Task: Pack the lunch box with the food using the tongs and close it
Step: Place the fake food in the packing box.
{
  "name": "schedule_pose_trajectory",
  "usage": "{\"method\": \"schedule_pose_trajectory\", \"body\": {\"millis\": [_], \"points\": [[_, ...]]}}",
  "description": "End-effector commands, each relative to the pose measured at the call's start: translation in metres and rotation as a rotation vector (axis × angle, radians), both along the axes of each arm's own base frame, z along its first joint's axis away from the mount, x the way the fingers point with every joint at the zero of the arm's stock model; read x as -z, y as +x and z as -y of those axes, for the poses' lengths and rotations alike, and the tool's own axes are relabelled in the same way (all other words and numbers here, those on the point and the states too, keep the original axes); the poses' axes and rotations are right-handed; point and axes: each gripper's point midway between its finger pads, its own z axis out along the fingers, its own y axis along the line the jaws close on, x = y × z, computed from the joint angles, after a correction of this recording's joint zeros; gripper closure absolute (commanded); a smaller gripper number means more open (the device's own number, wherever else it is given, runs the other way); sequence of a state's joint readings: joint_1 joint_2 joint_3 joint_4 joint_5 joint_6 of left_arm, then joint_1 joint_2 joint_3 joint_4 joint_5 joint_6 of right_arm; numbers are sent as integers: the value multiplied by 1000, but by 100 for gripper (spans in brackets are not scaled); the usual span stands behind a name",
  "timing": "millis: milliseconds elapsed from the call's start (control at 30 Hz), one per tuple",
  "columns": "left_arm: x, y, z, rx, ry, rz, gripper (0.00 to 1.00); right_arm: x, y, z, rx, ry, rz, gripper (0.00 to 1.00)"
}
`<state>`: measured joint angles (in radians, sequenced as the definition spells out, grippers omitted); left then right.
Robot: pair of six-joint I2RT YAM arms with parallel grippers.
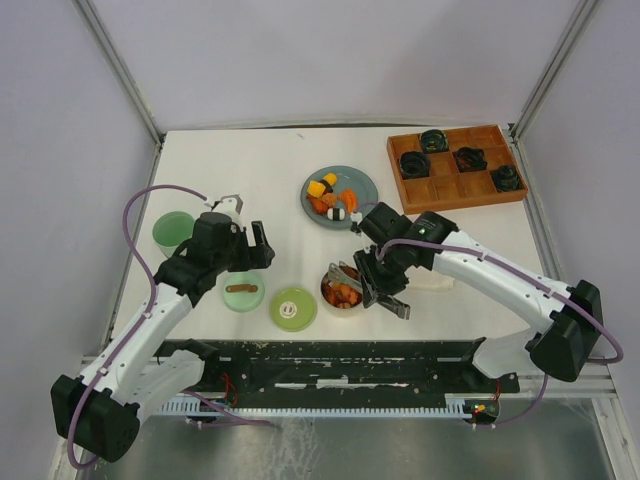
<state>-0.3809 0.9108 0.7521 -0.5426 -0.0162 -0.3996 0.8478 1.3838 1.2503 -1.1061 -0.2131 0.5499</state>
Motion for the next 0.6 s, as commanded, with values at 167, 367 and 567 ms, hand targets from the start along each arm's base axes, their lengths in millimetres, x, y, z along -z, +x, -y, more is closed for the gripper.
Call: {"method": "schedule_pose_trajectory", "body": {"millis": [167,367,567], "points": [[-15,8,4,-7,-40,58,8,0,4,-16,-1,30,19,58],[-15,8,4,-5,-40,56,8,-5,10,-14,18,37,68,52],[-15,8,4,-5,-40,56,8,-8,11,-10,28,34,86,51]]}}
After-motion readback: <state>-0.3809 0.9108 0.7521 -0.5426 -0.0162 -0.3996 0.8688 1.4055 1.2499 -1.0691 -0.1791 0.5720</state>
